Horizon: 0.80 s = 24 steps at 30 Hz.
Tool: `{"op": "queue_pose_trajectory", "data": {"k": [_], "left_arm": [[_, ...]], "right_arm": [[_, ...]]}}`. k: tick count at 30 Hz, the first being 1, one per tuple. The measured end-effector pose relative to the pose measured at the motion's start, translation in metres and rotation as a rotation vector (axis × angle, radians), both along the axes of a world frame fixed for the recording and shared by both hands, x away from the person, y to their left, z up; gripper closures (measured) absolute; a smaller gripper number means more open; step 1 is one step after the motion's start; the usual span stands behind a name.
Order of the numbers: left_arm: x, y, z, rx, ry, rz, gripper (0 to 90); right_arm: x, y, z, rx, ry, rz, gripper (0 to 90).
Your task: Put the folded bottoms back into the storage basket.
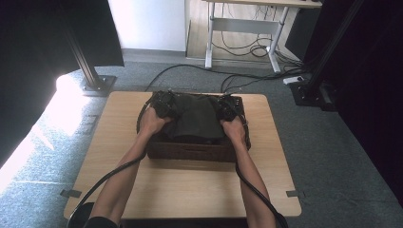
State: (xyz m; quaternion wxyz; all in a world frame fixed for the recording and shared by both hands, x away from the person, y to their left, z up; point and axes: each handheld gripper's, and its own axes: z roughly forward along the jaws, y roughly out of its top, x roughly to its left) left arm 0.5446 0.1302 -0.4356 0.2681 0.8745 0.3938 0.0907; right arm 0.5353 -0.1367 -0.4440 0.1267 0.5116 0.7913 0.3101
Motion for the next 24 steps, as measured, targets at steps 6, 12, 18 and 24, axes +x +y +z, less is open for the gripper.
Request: {"op": "queue_pose_trajectory", "data": {"k": [6,12,18,24], "left_arm": [[0.001,-0.001,-0.007,0.020,0.022,0.008,64.9],[0.001,-0.007,-0.012,0.126,0.018,0.033,50.9],[0.000,-0.004,-0.008,0.142,-0.003,0.109,40.5],[-0.004,0.008,0.007,0.112,-0.036,0.115,36.8]], "right_arm": [[0.000,-0.001,-0.009,0.002,0.022,-0.015,72.8],[-0.002,-0.003,-0.013,-0.046,0.026,-0.049,61.3],[-0.006,-0.010,-0.010,-0.020,0.005,-0.080,49.5],[-0.012,-0.017,0.003,-0.008,-0.038,-0.071,42.4]]}}
